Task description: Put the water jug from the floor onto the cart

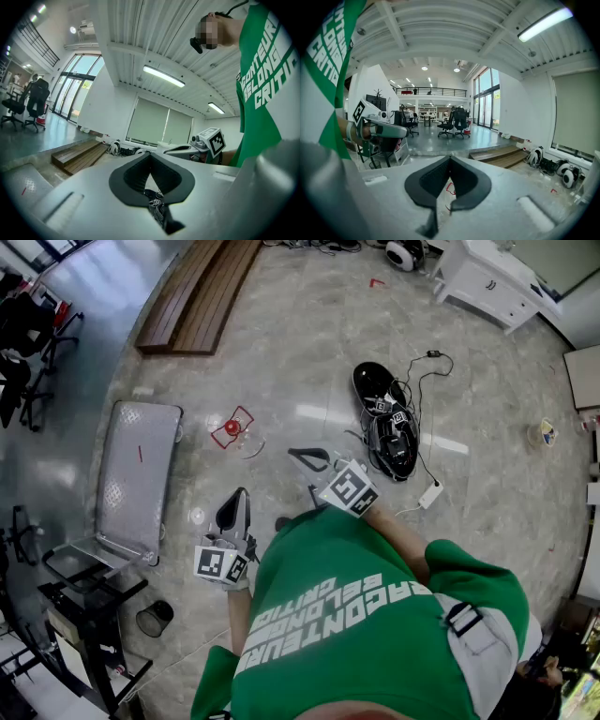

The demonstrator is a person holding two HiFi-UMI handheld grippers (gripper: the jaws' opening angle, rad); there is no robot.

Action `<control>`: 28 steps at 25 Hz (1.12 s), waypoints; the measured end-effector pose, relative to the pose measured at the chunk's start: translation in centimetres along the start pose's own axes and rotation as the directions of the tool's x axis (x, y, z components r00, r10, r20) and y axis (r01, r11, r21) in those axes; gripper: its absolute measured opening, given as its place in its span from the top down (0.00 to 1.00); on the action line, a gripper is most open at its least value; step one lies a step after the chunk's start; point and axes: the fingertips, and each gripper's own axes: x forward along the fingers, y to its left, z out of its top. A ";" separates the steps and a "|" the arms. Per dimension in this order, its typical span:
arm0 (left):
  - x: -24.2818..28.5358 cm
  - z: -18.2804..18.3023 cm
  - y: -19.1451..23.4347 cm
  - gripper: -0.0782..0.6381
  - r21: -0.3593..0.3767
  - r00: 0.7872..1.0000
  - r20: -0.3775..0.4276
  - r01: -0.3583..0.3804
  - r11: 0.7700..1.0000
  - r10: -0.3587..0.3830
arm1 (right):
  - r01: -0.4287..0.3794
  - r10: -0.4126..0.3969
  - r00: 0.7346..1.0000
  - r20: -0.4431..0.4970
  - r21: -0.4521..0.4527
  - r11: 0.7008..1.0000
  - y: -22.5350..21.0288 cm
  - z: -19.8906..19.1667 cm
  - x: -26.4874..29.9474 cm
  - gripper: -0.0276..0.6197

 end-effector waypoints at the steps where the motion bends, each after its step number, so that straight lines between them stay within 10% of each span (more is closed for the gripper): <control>1: 0.0 -0.6 0.1 0.87 -0.002 1.000 -0.009 0.013 1.000 -0.013 | 0.006 -0.006 1.000 0.000 0.005 1.000 0.0 -0.1 -0.2 0.97; 28: -1.0 -1.7 1.4 0.87 -0.045 0.999 -0.032 0.036 0.998 -0.037 | 0.018 -0.018 1.000 0.011 0.029 0.999 0.6 1.0 1.4 0.97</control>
